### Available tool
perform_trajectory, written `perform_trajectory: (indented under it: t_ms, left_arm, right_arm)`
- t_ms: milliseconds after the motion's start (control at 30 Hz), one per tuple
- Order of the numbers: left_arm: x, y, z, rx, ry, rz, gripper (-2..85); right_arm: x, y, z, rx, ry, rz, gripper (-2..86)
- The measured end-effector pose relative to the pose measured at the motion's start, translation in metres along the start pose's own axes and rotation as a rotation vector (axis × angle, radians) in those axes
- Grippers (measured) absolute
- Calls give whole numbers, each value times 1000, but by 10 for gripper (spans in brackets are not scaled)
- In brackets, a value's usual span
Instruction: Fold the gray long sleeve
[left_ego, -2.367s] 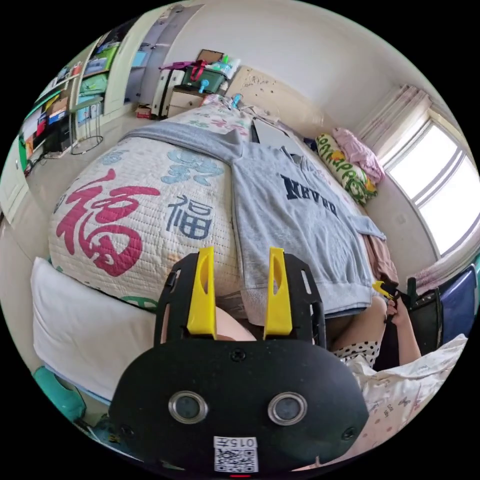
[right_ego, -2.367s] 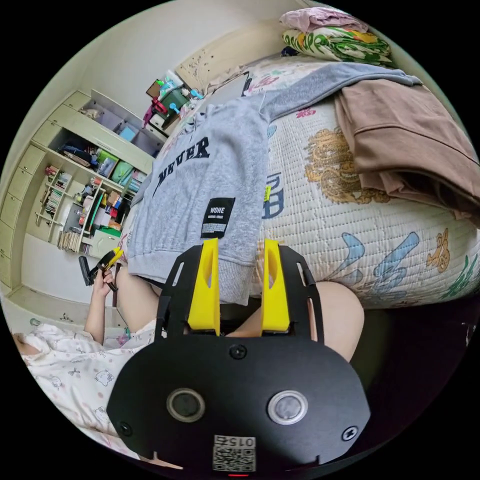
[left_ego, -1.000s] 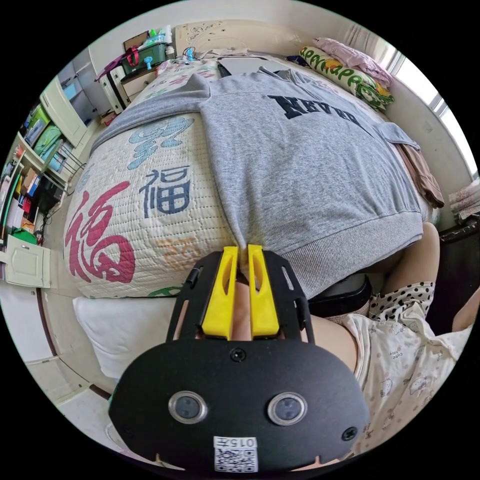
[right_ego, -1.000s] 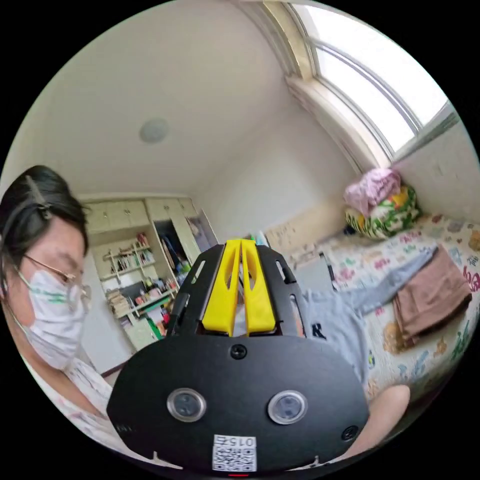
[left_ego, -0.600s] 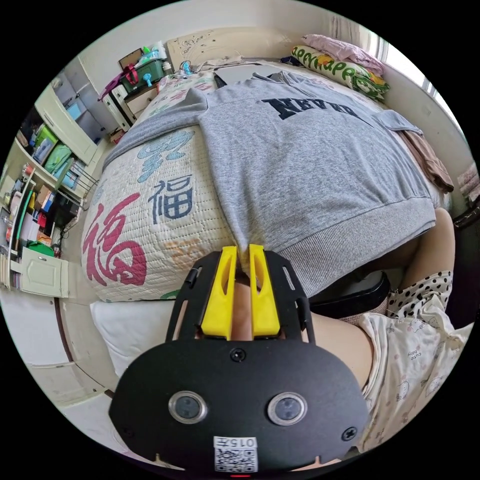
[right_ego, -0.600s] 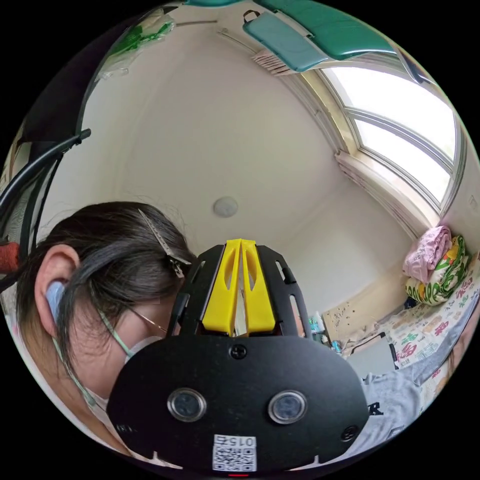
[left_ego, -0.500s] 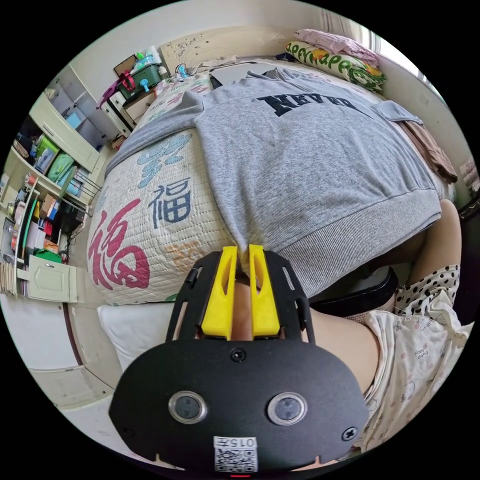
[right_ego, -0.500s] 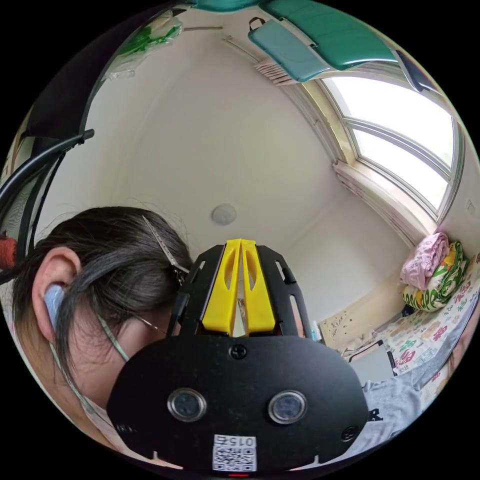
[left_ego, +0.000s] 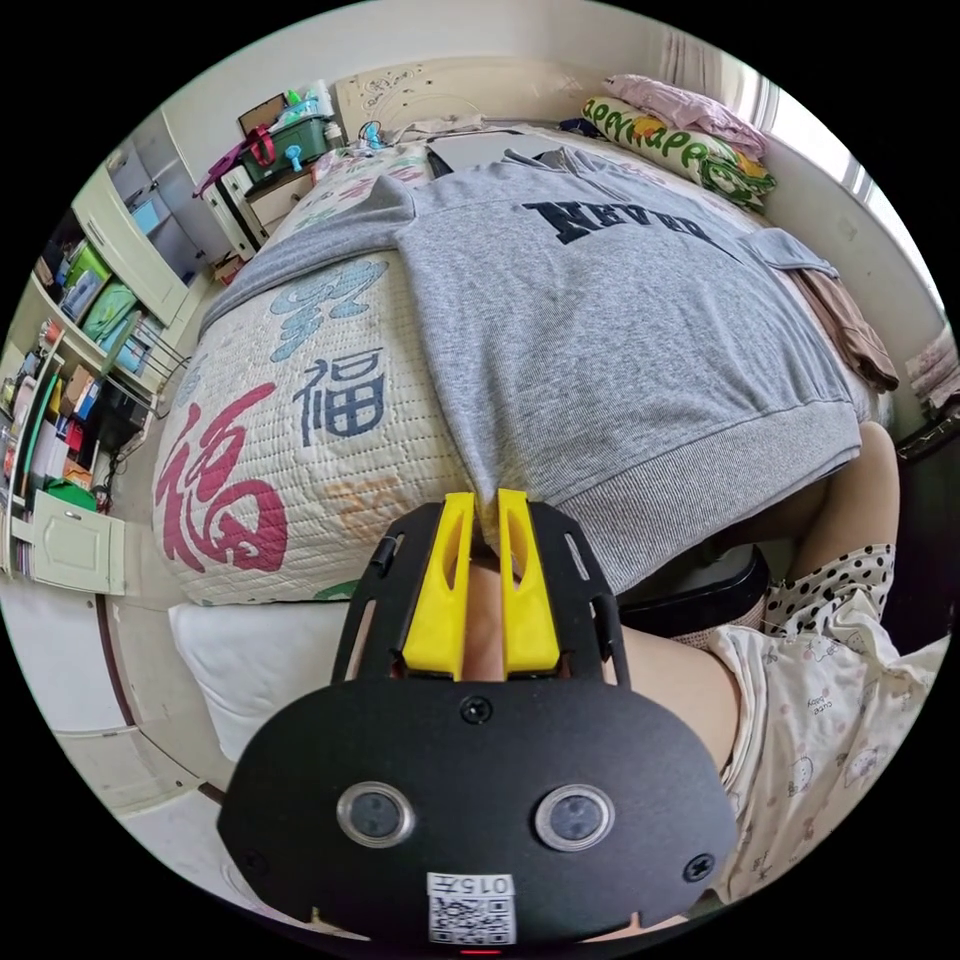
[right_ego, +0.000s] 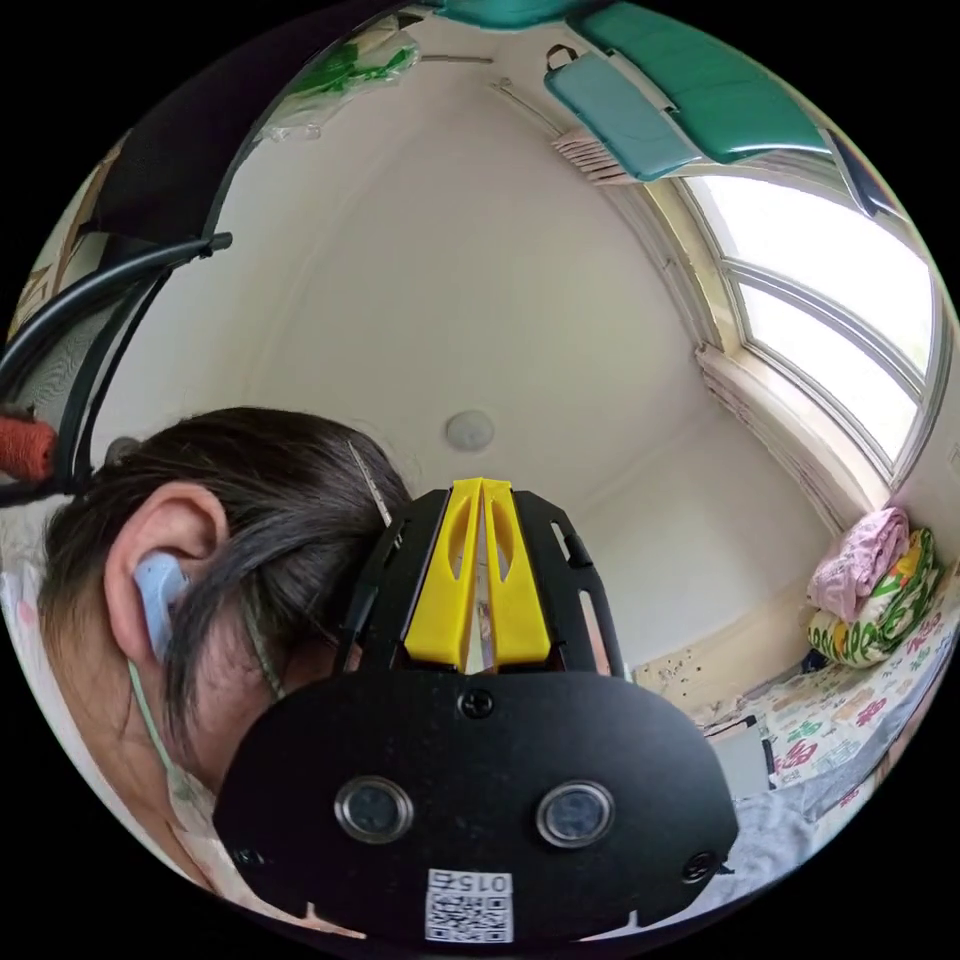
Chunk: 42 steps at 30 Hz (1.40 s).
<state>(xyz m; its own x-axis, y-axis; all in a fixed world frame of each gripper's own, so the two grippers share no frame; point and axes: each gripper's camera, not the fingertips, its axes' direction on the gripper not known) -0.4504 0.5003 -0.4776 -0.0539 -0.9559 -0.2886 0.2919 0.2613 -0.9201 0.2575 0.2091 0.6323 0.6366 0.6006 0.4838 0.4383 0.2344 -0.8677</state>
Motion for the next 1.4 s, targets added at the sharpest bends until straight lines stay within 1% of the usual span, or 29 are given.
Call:
perform_trajectory:
  t_ms: [100,133,167,200,233,267,300,333,367,433,467,500,567,600,667,767,833,933,1000,1067,1233,1300,1400]
  left_arm:
    - [-7,-1,-5,-4,10,-4,26]
    - [-9,0,-7,-2,11,-5,27]
    - [-11,0,-9,-1,13,-6,28]
    - [-13,0,-11,0,14,-6,29]
    - [-16,1,-12,0,19,-6,31]
    - [-19,1,-14,0,26,-11,32]
    - [-21,1,-15,0,30,-14,33]
    - [-24,2,-18,1,39,-21,36]
    - [-27,2,-20,0,46,-25,39]
    - [-31,2,-22,-6,53,-23,45]
    - [-32,1,-23,-10,55,-20,50]
    - [-33,1,-24,-11,55,-19,53]
    - [-33,2,-28,-12,36,-19,57]
    - [-32,3,-30,-11,29,-15,57]
    - [-29,5,-34,-12,7,1,56]
    - [-28,5,-38,-22,-4,12,52]
    - [-29,7,-41,-26,-8,12,43]
    - [-26,12,-47,-20,-41,20,31]
    - [-24,19,-53,-4,-69,28,27]
    - [-35,28,-59,9,-65,-10,26]
    - [-39,18,-50,-72,-54,4,32]
    - [-39,19,-51,-84,-51,19,35]
    - [-53,32,-68,-62,-25,-50,42]
  right_arm:
    - [20,6,18,-51,68,-76,-7]
    - [33,12,27,-100,123,-125,-8]
    - [49,22,39,-187,205,-200,-9]
    - [58,30,46,-245,244,-247,-9]
    - [85,50,59,-382,312,-325,-9]
    - [124,74,72,-553,384,-332,-8]
    - [150,88,78,-655,420,-298,-8]
    - [211,115,87,-881,488,-144,-6]
    - [276,146,86,-1094,520,83,-2]
    - [347,193,72,-1298,462,315,14]
    - [376,215,60,-1339,542,404,36]
    - [384,223,57,-1356,572,416,44]
    - [405,248,59,-1454,708,398,80]
    - [409,253,63,-1478,733,394,89]
    - [425,274,83,-1591,793,385,104]
    - [442,293,119,-1720,843,385,104]
    - [446,297,145,-1787,820,362,84]
    - [451,292,184,-1853,839,275,56]
    - [457,282,200,-1867,832,276,51]
    - [465,272,221,-1908,819,272,49]
    - [465,262,273,-2007,785,159,51]
    - [471,247,285,-1994,772,181,53]
    - [498,203,288,-1880,720,408,63]
